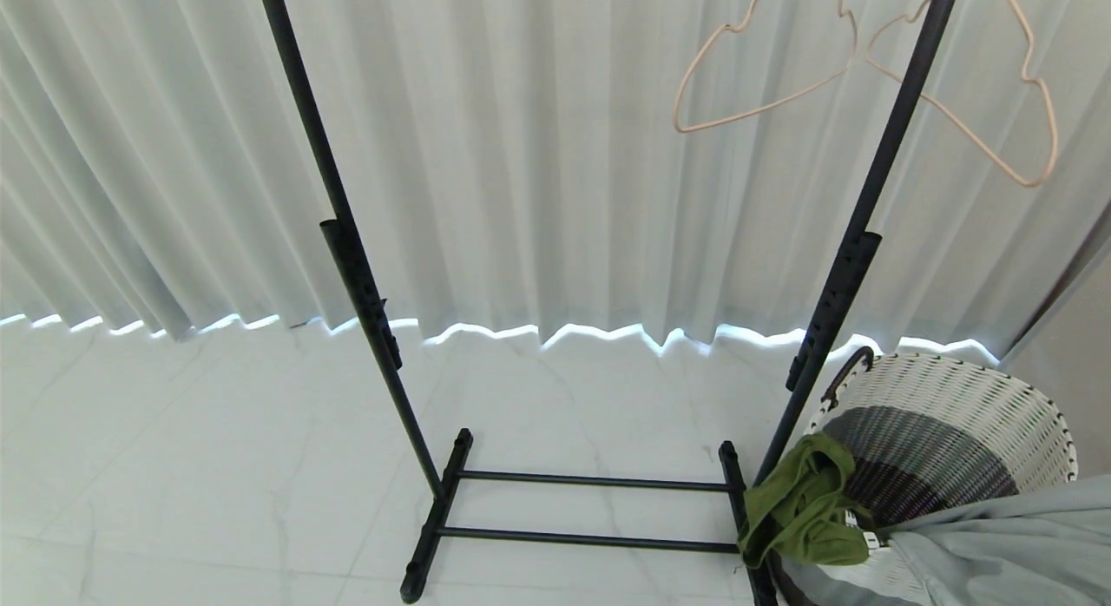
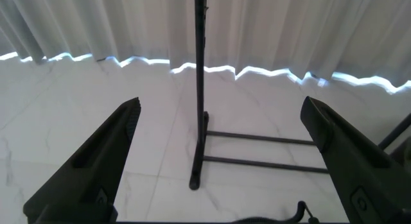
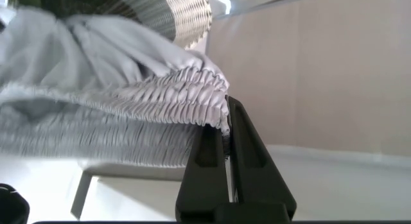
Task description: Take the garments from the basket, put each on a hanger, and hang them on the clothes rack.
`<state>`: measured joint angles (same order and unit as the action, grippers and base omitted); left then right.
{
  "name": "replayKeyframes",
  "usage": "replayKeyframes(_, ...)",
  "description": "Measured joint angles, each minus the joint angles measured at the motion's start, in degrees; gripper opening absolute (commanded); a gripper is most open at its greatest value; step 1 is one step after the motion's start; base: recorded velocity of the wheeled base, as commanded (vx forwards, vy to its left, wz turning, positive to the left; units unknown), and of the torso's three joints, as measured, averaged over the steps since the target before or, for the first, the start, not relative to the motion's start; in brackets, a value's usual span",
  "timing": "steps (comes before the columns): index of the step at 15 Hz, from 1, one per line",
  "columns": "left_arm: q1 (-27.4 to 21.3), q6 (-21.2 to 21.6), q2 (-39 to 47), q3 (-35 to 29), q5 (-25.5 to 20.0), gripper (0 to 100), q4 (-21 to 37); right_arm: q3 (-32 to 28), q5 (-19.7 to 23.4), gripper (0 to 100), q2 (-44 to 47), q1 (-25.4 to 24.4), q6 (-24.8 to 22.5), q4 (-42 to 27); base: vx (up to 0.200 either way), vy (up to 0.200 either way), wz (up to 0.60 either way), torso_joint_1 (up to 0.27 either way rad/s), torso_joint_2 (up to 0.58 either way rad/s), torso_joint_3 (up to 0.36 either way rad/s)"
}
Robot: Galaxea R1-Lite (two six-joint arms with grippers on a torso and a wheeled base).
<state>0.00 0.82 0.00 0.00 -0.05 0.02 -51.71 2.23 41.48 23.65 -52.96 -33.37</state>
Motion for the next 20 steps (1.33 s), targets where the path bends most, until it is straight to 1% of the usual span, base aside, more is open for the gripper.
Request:
replayKeyframes(5, 0.00, -0.33, 0.00, 0.00, 0.02, 100, -0.02, 1.41, 2.56, 0, -1.74, -0.11, 0.05, 0.06, 0.000, 0.000, 0.00, 0.000, 0.00, 0.000)
replayKeyframes(8, 0.00, -0.27, 0.00, 0.00, 0.05, 100, -0.02, 1.16, 3.01, 0, -2.24, -0.09, 0.07, 0.06, 0.000, 0.000, 0.00, 0.000, 0.00, 0.000)
replayKeyframes(12, 0.00, 4.43, 0.00, 0.00, -0.41, 100, -0.02, -0.95, 3.23, 0, -2.33, -0.09, 0.07, -0.27, 0.000, 0.000, 0.00, 0.000, 0.00, 0.000)
replayKeyframes(14, 0.00, 4.77, 0.00, 0.00, -0.44, 100, -0.02, -2.67, 3.29, 0, -2.01, -0.09, 0.66, -1.32, 0.000, 0.000, 0.00, 0.000, 0.00, 0.000)
replayKeyframes(15, 0.02, 4.75, 0.00, 0.00, -0.46, 100, -0.02, -4.16, 3.29, 0, -1.63, -0.09, 1.54, -2.95, 0.000, 0.000, 0.00, 0.000, 0.00, 0.000)
replayKeyframes(17, 0.00, 4.73, 0.00, 0.00, -0.46, 100, -0.02, -9.62, 3.29, 0, -0.45, -0.09, 3.83, -7.77, 0.000, 0.000, 0.00, 0.000, 0.00, 0.000)
replayKeyframes(19, 0.00, 4.68, 0.00, 0.00, -0.46, 100, -0.02, -18.60, 3.43, 0, 1.73, -0.11, 5.94, -14.37, 0.000, 0.000, 0.00, 0.000, 0.00, 0.000)
replayKeyframes(20, 0.00, 4.66, 0.00, 0.00, -0.46, 100, -0.02, -24.42, 3.89, 0, 3.28, -0.12, 6.56, -18.12, 0.000, 0.000, 0.00, 0.000, 0.00, 0.000)
